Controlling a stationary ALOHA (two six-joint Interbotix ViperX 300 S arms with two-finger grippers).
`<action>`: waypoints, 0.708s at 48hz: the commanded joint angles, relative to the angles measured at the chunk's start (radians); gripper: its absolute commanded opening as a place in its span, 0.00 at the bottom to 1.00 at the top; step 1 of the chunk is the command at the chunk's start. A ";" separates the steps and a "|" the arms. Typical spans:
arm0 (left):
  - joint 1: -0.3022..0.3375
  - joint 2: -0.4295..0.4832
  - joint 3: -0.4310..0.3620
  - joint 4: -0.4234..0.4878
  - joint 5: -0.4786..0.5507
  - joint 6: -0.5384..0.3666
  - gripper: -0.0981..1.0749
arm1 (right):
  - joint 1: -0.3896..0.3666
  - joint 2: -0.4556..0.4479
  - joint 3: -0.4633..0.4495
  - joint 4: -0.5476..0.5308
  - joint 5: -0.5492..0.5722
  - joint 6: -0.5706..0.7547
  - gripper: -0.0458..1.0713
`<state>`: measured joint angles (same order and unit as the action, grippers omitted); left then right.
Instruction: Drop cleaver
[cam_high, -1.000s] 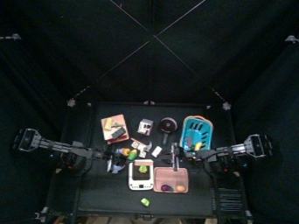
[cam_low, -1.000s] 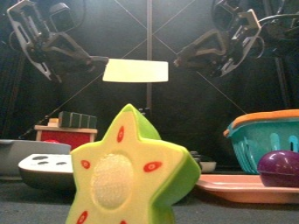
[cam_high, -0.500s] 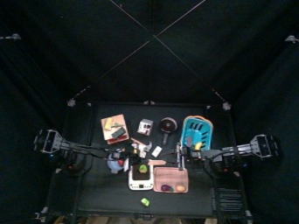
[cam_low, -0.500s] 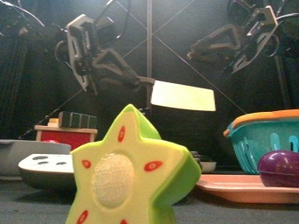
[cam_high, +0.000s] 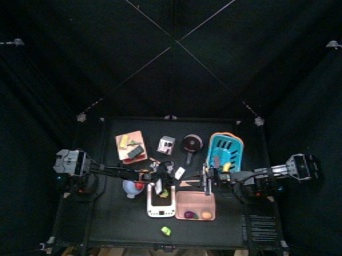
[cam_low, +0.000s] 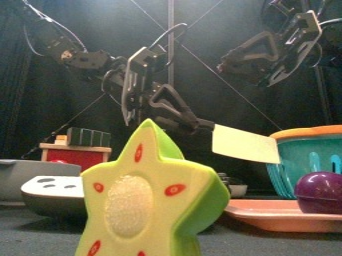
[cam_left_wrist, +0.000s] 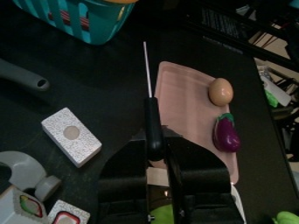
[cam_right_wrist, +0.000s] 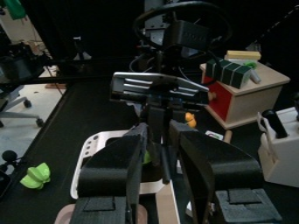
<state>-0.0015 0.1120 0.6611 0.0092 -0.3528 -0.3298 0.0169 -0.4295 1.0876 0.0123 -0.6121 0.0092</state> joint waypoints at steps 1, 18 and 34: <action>0.008 0.014 -0.043 -0.002 -0.006 0.000 0.37 | 0.002 -0.017 -0.009 0.000 -0.005 0.000 0.66; 0.023 0.058 -0.069 -0.002 0.006 0.000 0.54 | 0.003 -0.017 -0.009 0.000 -0.005 0.002 0.66; 0.038 0.077 -0.092 -0.063 0.060 0.000 0.66 | 0.005 -0.017 -0.012 0.000 -0.003 0.002 0.66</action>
<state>0.0276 0.1933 0.5998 -0.0383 -0.3099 -0.3313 0.0199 -0.4295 1.0876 0.0123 -0.6105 0.0092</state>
